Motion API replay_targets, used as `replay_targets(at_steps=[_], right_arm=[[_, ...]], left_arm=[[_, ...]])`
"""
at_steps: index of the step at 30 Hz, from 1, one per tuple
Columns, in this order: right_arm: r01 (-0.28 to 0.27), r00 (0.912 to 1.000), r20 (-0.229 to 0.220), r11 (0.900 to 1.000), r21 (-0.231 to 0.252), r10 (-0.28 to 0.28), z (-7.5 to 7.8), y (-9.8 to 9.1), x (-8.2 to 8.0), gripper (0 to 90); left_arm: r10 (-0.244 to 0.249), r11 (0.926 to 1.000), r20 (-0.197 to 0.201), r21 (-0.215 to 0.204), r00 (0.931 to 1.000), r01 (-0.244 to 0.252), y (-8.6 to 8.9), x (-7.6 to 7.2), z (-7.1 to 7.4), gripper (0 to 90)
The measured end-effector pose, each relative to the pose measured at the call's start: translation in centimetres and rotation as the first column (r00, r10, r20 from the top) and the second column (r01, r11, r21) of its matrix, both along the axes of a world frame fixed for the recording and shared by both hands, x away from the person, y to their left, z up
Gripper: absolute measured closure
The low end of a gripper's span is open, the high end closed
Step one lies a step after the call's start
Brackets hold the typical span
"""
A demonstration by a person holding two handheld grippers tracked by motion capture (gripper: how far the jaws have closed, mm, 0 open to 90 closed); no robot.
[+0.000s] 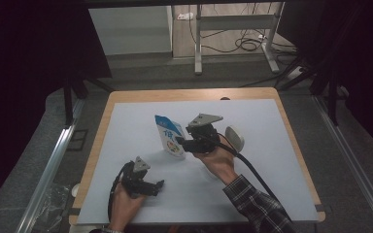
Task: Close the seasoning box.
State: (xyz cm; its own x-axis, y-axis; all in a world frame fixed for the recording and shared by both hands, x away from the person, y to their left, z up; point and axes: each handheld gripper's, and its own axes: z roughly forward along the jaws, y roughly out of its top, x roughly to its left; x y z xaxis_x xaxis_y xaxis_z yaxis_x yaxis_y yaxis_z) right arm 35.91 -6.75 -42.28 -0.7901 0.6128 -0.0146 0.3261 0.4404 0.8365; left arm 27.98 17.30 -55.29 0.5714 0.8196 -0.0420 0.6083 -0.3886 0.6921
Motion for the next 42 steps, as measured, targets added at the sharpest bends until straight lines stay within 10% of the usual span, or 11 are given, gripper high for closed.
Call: replay_targets(at_steps=[19,42], right_arm=[[-0.006,1.0000,0.007,1.0000,-0.004,0.006,0.2,-2.8,-2.8,45.0],[-0.004,0.9999,0.016,0.9999,-0.010,0.004,-0.3,-7.5,-5.3,89.3]], left_arm=[[0.001,1.0000,0.000,-0.002,1.0000,-0.001,0.0,0.0,0.0,0.0],[-0.001,1.0000,-0.003,-0.001,1.0000,0.001,0.0,0.0,0.0,0.0]])
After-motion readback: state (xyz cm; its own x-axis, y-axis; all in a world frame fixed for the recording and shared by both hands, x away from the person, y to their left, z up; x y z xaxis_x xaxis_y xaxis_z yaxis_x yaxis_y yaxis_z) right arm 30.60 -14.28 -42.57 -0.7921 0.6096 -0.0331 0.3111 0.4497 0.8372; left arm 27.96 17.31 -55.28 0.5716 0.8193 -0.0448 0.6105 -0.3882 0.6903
